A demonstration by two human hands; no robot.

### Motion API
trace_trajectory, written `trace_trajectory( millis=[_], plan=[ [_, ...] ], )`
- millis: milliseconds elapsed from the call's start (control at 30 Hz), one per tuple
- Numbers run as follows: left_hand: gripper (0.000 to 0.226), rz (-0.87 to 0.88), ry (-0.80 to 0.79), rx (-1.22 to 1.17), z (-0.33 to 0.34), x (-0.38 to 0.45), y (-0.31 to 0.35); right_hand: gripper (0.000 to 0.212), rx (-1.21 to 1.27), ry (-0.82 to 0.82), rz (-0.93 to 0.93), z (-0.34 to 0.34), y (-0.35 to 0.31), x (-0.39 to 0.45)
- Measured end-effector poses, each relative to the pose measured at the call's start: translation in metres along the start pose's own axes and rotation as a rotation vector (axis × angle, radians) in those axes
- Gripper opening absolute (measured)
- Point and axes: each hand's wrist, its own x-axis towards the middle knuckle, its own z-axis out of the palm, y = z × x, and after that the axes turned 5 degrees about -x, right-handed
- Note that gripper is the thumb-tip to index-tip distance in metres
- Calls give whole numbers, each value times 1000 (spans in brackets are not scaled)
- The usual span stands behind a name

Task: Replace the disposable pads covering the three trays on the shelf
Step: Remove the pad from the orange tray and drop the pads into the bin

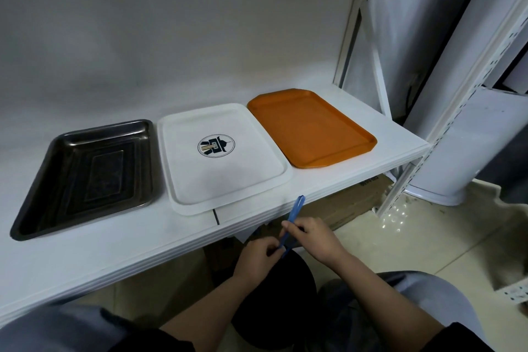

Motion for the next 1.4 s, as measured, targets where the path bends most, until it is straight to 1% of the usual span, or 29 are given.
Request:
trace_trajectory(
  millis=[67, 133, 267, 333, 367, 400, 467, 533, 600, 667, 767, 833, 967, 1067, 1167, 1233, 1333, 1367, 1400],
  plan=[
    [22, -18, -2, -100, 0, 0, 0, 37, 71, 21, 21, 0, 7, 3],
    [20, -44, -15, -202, 0, 1, 1, 37, 105, 28, 45, 2, 12, 6],
    [20, -154, -47, -395, -1, 1, 4, 45, 139, 8, 68, 1, 13, 9],
    [21, -209, -41, -490, -2, 1, 5, 41, 147, -12, 68, -4, 11, 8],
    [21, -242, -31, -544, -3, 1, 6, 40, 110, -36, 76, -8, 9, 7],
    [21, -276, -22, -601, -3, 1, 7, 38, 16, -67, 76, -12, 8, 6],
    [20, -316, -16, -661, -4, 2, 9, 37, -311, -148, 75, -18, 6, 5],
    [20, -311, -35, -633, -3, 3, 9, 40, -564, -207, 64, -21, 5, 6],
    [21, -262, -57, -531, -2, 3, 7, 39, -640, -264, 51, -24, 5, 6],
    [21, -205, -60, -423, 0, 4, 5, 37, -572, -314, 48, -29, 9, 7],
    [21, -145, -83, -253, 1, 7, 2, 45, -309, -341, 59, -28, 14, 10],
    [20, -110, -138, -82, 0, 9, 1, 48, -132, -317, 53, -25, 13, 11],
    [23, -22, -169, 88, -3, 6, 6, 45, 189, -256, 66, -24, -2, 10],
    [21, 40, -195, 184, -5, 7, 4, 46, 268, -203, 57, -18, -12, 12],
    [28, 47, -207, 147, -3, 6, 2, 47, 248, -177, 19, -10, -22, 13],
    [30, 29, -198, 106, -4, 5, 3, 44, 284, -161, -9, -7, -27, 12],
    [23, -48, -191, -32, -6, 6, 3, 27, 478, -96, 2, 0, -29, 10],
    [24, -64, -192, -69, -6, 6, 3, 19, 520, -73, 9, 2, -27, 8],
    [26, -78, -195, -109, -6, 6, 3, 14, 507, -56, 6, 5, -24, 4]
  ],
)
